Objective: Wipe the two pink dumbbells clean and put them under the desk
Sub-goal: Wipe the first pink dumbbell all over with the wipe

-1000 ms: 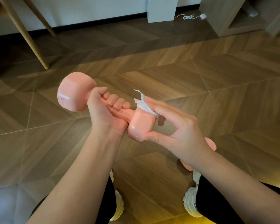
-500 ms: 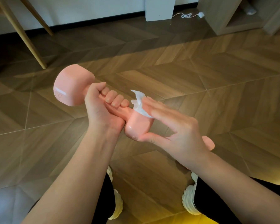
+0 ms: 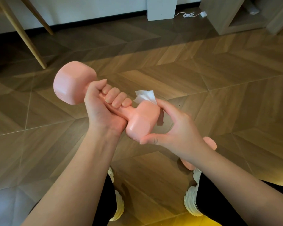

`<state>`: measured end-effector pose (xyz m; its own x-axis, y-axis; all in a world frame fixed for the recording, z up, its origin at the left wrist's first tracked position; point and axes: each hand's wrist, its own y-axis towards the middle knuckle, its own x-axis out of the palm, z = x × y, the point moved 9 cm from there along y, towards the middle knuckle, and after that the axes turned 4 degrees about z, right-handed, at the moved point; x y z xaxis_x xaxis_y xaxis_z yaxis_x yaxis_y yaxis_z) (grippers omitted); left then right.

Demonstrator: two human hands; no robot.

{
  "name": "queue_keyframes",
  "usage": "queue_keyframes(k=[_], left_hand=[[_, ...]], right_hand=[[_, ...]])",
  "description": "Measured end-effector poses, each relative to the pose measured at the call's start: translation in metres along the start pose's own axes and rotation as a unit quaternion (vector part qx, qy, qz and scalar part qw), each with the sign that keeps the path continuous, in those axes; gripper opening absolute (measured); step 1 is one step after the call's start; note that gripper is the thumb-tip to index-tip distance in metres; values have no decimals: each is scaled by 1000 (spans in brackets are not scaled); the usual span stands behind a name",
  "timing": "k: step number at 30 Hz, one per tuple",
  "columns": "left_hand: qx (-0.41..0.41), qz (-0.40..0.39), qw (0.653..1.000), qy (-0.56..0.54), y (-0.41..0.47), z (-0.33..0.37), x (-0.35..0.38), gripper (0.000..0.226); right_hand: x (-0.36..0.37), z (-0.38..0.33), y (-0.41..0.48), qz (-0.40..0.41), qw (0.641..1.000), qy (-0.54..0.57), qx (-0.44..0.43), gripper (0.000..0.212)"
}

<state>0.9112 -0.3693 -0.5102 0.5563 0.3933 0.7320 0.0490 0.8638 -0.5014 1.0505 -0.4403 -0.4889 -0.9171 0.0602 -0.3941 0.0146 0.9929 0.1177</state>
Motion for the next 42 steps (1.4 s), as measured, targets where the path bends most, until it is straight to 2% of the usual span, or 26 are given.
queue_keyframes(k=[3, 6, 8, 13, 19, 23, 27, 30, 34, 36, 38, 42], left_hand=[[3, -2, 1000, -7, 1, 1, 1, 38], [17, -12, 999, -24, 0, 2, 2, 36], [27, -20, 999, -26, 0, 3, 6, 33], [4, 33, 999, -18, 3, -5, 2, 32], [-5, 131, 991, 28, 3, -8, -20, 39], [-3, 146, 987, 73, 1, -8, -25, 34], [-10, 144, 989, 32, 1, -9, -24, 37], [-4, 142, 990, -11, 5, -7, -26, 40], [16, 141, 990, -14, 7, -3, -28, 40], [18, 143, 989, -15, 7, -2, -28, 40], [12, 143, 990, -17, 8, -4, -29, 39], [-2, 145, 989, -1, 6, -11, -29, 39]], right_hand=[[-5, -12, -3, 37, 998, 1, -42, 84], [3, -1, -3, 8, 997, 76, 8, 88], [2, 0, -3, 21, 995, 97, 20, 90], [-4, -17, -5, 71, 993, -38, -89, 90], [10, -25, -9, 25, 970, -168, -172, 87], [15, -34, -8, -3, 953, -205, -223, 86], [5, -47, -16, 60, 935, -233, -263, 69], [1, -45, -16, 91, 930, -268, -234, 68], [5, -29, -7, 54, 953, -269, -130, 91], [8, -22, -4, 27, 963, -248, -105, 99], [10, -21, -3, 0, 971, -216, -106, 101], [10, -33, -5, -16, 966, -193, -170, 84]])
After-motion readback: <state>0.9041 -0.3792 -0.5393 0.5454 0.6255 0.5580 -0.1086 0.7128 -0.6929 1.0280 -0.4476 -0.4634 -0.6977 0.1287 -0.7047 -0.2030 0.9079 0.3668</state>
